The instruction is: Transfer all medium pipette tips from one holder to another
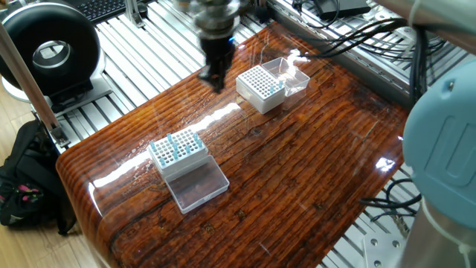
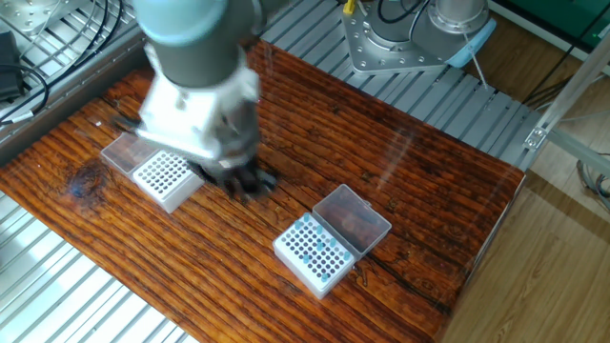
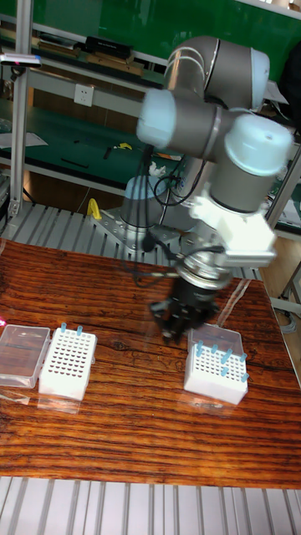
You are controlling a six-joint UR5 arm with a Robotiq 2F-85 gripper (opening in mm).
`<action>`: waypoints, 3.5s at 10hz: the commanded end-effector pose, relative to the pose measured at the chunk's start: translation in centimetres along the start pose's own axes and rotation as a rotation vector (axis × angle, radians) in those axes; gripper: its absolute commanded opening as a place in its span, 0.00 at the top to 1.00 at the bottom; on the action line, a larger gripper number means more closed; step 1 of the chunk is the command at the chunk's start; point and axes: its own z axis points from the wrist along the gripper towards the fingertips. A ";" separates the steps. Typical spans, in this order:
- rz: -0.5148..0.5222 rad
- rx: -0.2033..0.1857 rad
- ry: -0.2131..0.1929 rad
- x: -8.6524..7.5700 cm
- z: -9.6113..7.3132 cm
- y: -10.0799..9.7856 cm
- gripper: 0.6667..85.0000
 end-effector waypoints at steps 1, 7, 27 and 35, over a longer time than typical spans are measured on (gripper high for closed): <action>0.116 -0.042 -0.024 -2.5 0.5 6.9 0.73; 0.257 -0.074 -0.094 -5.4 0.7 12.3 0.69; 0.277 -0.021 -0.110 -3.3 5.6 10.8 0.67; 0.285 -0.017 -0.098 -3.0 5.5 11.1 0.78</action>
